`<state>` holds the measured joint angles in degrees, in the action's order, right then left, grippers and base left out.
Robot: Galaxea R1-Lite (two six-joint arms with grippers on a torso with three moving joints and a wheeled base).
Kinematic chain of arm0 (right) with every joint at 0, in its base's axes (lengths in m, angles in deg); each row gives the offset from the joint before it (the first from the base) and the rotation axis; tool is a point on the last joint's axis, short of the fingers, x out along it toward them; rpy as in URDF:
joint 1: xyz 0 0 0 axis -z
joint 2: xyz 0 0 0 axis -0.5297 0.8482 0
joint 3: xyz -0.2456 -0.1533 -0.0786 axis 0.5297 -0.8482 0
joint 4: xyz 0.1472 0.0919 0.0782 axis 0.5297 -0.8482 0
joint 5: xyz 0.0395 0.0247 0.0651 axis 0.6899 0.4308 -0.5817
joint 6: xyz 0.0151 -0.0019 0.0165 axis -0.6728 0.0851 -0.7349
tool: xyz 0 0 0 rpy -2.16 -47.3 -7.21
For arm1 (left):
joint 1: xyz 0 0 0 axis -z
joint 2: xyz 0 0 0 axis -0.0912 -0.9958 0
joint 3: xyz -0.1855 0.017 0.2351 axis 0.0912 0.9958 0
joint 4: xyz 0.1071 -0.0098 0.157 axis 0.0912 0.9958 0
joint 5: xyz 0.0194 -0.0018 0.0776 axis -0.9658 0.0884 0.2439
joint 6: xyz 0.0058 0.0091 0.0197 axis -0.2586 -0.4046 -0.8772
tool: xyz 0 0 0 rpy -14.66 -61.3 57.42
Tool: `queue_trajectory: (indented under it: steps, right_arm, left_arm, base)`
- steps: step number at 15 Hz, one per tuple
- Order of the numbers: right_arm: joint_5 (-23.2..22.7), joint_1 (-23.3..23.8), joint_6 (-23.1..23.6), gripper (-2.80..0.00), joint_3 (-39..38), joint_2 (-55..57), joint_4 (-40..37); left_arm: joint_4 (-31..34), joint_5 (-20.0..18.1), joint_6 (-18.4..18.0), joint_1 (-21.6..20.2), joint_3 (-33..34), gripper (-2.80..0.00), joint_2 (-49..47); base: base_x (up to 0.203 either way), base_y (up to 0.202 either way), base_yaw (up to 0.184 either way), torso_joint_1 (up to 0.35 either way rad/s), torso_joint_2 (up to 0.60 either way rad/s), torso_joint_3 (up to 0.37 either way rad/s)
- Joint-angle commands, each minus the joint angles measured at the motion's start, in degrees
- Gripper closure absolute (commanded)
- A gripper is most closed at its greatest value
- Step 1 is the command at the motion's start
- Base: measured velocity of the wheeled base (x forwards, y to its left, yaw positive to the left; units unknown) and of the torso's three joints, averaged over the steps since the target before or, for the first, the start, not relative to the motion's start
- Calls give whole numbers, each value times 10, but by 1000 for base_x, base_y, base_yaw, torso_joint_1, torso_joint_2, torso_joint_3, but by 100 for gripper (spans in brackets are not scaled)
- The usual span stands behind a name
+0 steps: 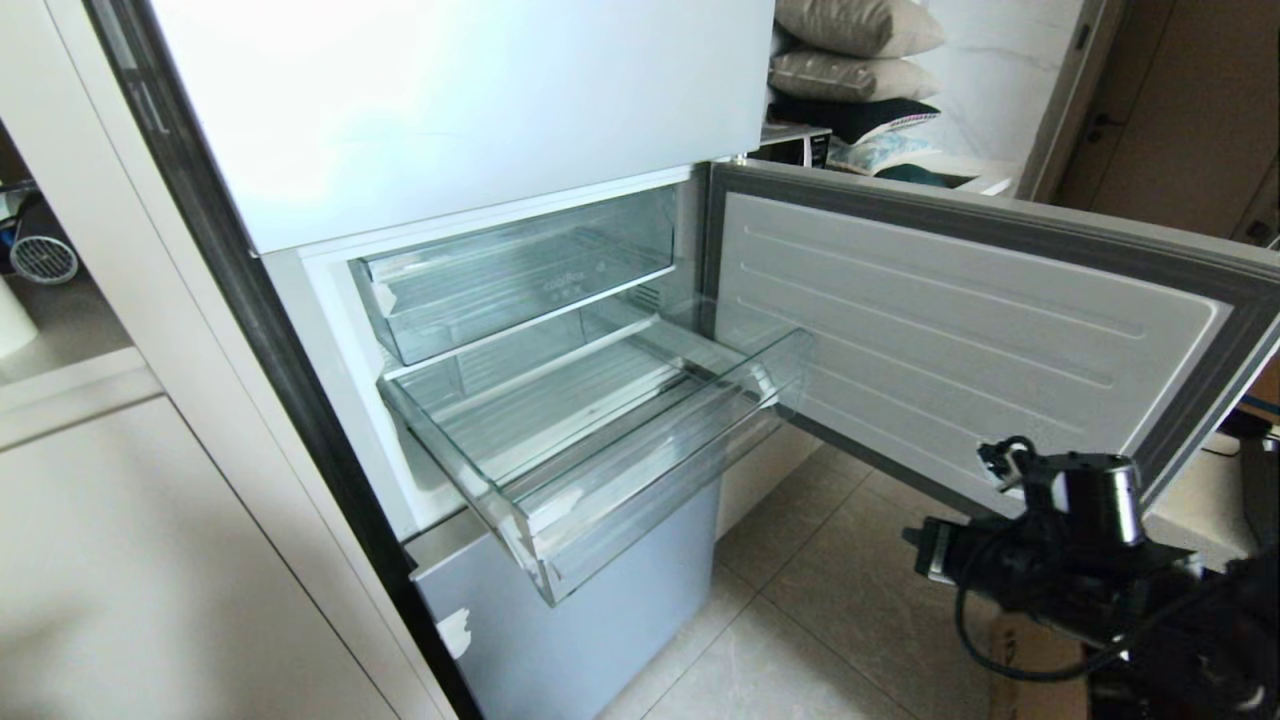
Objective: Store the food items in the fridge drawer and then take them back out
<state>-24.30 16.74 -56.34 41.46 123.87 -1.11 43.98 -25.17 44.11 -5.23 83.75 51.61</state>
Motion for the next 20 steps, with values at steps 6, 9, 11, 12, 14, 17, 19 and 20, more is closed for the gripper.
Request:
queue_trajectory:
  steps: [6,9,11,12,14,17,19,20]
  right_arm:
    - [-1,-105,73,0,204,182,39]
    - [-32,-131,96,0,289,237,39]
    - [-38,-136,113,0,356,281,39]
    - [-39,-136,122,0,396,304,39]
    - [-39,-137,132,0,491,352,35]
    - [-32,-138,135,0,643,423,15]
    - [-12,-139,134,0,671,423,24]
    - [-7,-139,133,0,650,408,39]
  left_arm:
    - [0,0,0,0,0,0,0]
    - [0,0,0,0,0,0,0]
    - [0,0,0,0,0,0,0]
    - [0,0,0,0,0,0,0]
    - [0,0,0,0,0,0,0]
    - [0,0,0,0,0,0,0]
    - [0,0,0,0,0,0,0]
    - [0,1,0,0,0,0,0]
  base:
    - [0,0,0,0,0,0]
    - [0,0,0,0,0,0]
    - [0,0,0,0,0,0]
    - [0,0,0,0,0,0]
    - [0,0,0,0,0,0]
    - [0,0,0,0,0,0]
    - [0,0,0,0,0,0]
    - [0,0,0,0,0,0]
